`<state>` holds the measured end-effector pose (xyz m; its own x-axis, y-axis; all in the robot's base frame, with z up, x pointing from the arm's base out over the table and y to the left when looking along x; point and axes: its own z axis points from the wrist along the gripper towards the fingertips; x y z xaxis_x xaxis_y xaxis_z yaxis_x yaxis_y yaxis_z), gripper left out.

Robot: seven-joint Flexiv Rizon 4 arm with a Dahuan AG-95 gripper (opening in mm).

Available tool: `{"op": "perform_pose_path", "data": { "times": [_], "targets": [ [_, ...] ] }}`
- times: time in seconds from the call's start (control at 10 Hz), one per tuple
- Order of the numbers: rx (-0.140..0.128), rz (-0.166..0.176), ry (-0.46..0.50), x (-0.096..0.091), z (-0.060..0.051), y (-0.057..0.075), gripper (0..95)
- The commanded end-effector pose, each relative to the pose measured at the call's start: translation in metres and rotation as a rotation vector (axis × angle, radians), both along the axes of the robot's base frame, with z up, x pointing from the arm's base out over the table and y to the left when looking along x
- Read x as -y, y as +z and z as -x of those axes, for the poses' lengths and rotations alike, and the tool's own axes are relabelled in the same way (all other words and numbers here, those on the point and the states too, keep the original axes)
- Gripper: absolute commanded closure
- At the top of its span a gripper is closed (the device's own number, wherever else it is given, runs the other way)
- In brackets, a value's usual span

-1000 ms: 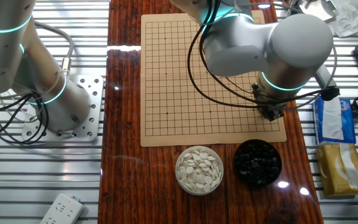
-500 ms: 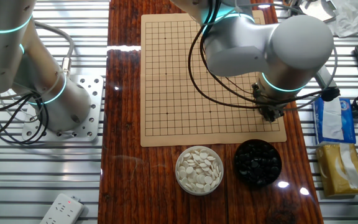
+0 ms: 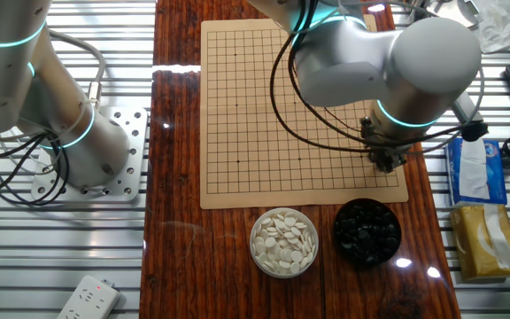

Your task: Play the first move as black on the 3-4 point in the upper right corner of the Go board

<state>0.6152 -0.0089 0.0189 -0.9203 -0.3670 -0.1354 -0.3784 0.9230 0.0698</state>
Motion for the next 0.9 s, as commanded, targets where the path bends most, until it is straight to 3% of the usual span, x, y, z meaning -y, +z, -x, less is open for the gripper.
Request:
{"op": "perform_pose_path", "data": {
  "times": [0.1,0.2,0.4,0.9],
  "targets": [
    [-0.019,0.066,-0.004,0.001,-0.002,0.012,76.0],
    [-0.029,0.085,-0.004,0.001,-0.003,0.017,95.0],
    [-0.051,0.098,-0.026,0.001,-0.004,0.026,95.0],
    [-0.067,0.101,-0.109,0.001,-0.005,0.046,95.0]
  ]
}}
